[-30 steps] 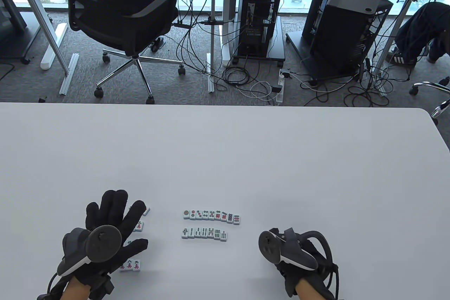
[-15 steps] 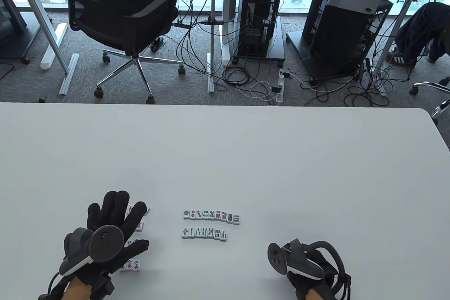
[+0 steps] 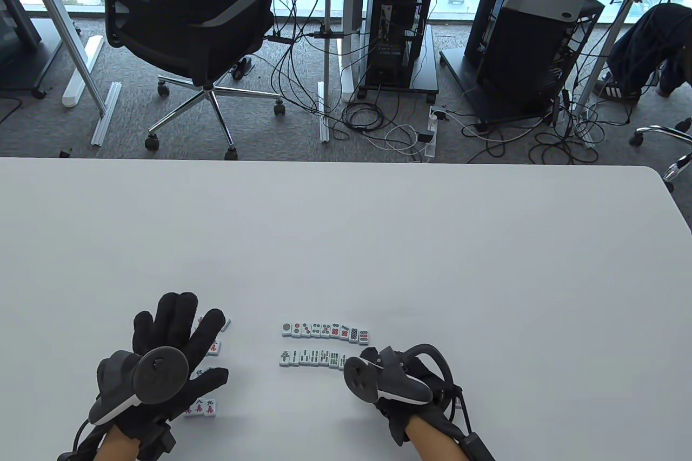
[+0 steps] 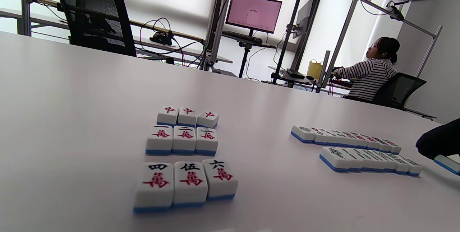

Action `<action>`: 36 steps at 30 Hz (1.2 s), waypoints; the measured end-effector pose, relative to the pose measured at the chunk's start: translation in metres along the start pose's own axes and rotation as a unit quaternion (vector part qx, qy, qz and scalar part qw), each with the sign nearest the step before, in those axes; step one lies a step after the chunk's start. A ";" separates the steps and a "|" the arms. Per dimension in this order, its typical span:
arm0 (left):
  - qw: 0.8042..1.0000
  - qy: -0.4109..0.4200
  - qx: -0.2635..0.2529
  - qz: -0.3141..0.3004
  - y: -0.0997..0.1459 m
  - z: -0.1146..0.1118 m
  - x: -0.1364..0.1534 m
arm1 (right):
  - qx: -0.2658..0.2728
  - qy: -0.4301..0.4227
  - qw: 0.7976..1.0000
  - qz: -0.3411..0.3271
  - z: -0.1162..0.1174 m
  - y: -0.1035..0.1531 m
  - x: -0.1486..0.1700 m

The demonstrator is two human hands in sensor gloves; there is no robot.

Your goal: Mahjong suit sorting

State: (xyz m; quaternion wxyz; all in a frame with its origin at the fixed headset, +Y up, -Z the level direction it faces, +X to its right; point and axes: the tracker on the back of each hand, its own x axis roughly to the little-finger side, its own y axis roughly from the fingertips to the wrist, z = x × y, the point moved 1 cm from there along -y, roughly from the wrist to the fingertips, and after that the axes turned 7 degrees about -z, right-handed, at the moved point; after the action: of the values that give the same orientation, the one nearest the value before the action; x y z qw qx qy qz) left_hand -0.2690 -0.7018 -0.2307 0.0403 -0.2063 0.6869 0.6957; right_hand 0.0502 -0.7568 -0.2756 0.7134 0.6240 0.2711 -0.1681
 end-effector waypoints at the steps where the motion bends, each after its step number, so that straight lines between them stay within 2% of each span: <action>1: 1.000 0.001 -0.002 0.000 0.000 0.000 0.000 | 0.000 0.000 1.000 0.004 0.000 -0.003 -0.001; 7: 1.000 0.003 -0.004 -0.003 0.001 0.001 0.000 | 0.003 -0.003 1.000 0.010 0.006 -0.017 -0.008; 12: 1.000 0.001 -0.003 -0.004 0.001 0.000 0.000 | 0.010 0.009 1.000 0.015 0.008 -0.018 -0.008; 16: 1.000 0.001 -0.002 -0.003 0.001 0.000 0.000 | 0.026 -0.003 1.000 0.005 0.003 -0.009 -0.006; 21: 1.000 0.001 0.000 -0.003 0.001 0.000 0.000 | 0.046 -0.022 0.999 0.018 -0.010 0.015 0.008; 30: 1.000 -0.005 0.008 0.000 0.000 -0.002 -0.001 | -0.044 0.030 0.991 0.126 -0.004 0.075 0.072; 36: 1.000 -0.007 0.017 0.004 -0.002 -0.005 -0.001 | -0.113 -0.010 0.982 0.150 0.013 0.102 0.092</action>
State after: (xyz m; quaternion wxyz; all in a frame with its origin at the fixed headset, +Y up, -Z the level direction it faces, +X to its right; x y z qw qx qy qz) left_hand -0.2663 -0.7063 -0.2317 0.0462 -0.1981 0.6993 0.6853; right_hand 0.1846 -0.7437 -0.2476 0.7993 0.5709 0.1848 -0.0336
